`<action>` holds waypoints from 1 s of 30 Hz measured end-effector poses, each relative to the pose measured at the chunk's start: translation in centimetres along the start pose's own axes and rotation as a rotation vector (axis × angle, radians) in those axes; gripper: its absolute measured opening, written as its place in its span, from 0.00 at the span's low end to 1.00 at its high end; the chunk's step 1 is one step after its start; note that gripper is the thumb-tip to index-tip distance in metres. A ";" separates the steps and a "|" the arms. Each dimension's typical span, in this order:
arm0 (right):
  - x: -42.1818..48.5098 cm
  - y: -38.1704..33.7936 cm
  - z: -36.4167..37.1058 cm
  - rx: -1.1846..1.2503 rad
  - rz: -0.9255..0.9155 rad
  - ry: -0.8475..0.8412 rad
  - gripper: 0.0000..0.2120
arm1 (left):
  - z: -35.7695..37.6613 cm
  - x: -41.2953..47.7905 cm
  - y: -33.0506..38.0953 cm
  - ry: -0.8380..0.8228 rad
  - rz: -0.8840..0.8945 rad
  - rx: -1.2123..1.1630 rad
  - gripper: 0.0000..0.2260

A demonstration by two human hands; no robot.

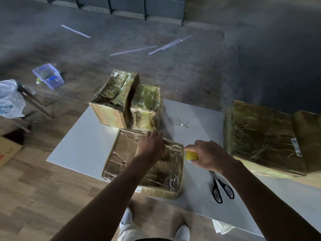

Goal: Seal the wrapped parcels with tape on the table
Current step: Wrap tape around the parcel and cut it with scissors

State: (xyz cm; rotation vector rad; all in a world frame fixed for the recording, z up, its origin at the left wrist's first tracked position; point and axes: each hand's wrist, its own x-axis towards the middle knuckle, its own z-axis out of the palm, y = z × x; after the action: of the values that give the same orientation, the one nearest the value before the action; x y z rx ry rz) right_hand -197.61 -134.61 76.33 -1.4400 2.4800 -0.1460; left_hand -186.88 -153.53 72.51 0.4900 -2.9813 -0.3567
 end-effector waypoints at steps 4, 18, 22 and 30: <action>0.2 0.2 0.5 0.011 0.005 0.007 0.21 | 0.9 -0.1 0.6 0.010 0.042 0.036 0.12; 0.0 0.7 1.4 0.060 0.004 0.023 0.22 | 2.3 -1.0 2.1 -0.013 0.363 0.072 0.24; -0.2 0.8 1.9 0.105 0.023 0.030 0.22 | 1.6 -0.2 2.0 -0.088 0.324 0.139 0.23; -0.1 0.9 1.8 0.111 0.034 0.014 0.21 | 1.2 1.1 2.9 -0.216 0.301 0.241 0.20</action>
State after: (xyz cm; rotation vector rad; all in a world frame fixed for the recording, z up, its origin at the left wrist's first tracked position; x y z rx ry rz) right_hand -197.81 -134.00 74.42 -1.3553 2.4635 -0.2832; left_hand -188.95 -150.95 72.09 0.0143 -3.2578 -0.0226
